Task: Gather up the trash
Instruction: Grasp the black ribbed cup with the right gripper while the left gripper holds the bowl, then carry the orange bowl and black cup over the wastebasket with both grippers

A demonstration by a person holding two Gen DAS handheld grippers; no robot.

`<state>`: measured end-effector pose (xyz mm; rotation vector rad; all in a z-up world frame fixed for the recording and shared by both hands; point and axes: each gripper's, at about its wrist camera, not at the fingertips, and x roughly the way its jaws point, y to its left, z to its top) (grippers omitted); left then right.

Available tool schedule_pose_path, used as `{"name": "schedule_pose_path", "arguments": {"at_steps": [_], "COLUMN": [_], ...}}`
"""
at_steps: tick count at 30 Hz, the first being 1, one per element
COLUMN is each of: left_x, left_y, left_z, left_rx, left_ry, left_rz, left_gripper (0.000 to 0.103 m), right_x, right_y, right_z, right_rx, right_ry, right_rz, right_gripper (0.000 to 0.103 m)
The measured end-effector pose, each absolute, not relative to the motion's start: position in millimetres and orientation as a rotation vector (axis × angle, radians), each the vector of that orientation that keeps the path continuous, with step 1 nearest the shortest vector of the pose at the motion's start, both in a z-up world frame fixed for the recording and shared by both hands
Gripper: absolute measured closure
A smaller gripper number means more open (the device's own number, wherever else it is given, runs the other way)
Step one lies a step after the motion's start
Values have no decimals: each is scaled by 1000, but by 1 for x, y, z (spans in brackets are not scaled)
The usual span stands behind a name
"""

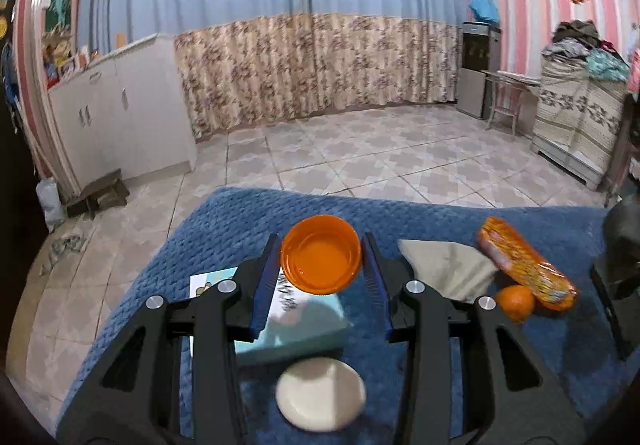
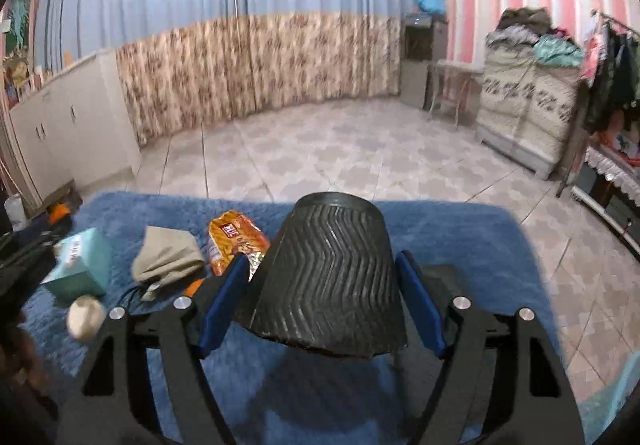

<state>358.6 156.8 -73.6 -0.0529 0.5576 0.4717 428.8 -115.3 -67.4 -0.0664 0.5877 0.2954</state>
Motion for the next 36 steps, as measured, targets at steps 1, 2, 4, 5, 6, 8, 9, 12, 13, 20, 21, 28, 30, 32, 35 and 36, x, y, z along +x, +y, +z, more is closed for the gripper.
{"name": "schedule_pose_path", "arguments": {"at_steps": [1,2,4,5,6,8,9,12,13,20,21,28,30,32,35,36], "left_x": [356,354,347,344,341,332,329,322,318,302,301,302,303,302,301,300], "left_y": [148,140,118,109,97,68,56,18,5,-76,-83,-161,-184,-209,-243,-258], "left_z": [-72,-70,-66,-64,-63,-63,-64,-69,-70,-83,-83,-68,-63,-57,-54,-52], "left_rx": [-45,-43,-49,-51,-51,-27,-12,-8,-14,6,5,60,72,85,111,122], "left_ry": [558,559,563,562,560,554,554,587,596,623,624,585,573,556,538,535], "left_rz": [454,437,381,358,332,279,262,172,132,-40,-55,-215,-262,-315,-378,-406], "left_gripper": [63,63,63,63,63,63,63,63,63,63,63,63,63,63,63,63], "right_x": [418,402,375,362,353,329,322,298,290,251,249,225,226,224,218,216], "right_y": [-124,-137,-160,-170,-180,-205,-213,-252,-265,-338,-347,-420,-442,-463,-492,-499], "right_z": [-62,-55,-47,-45,-45,-47,-48,-55,-56,-51,-49,-39,-40,-41,-44,-44], "right_rx": [-67,-62,-48,-45,-42,-30,-31,-34,-20,47,56,108,117,117,133,139], "right_ry": [577,567,560,557,556,563,566,585,590,564,557,508,508,508,505,504], "right_rz": [284,269,240,222,209,172,151,83,64,-66,-83,-230,-273,-319,-374,-385], "right_gripper": [29,29,29,29,29,29,29,29,29,29,29,29,29,29,29,28]}}
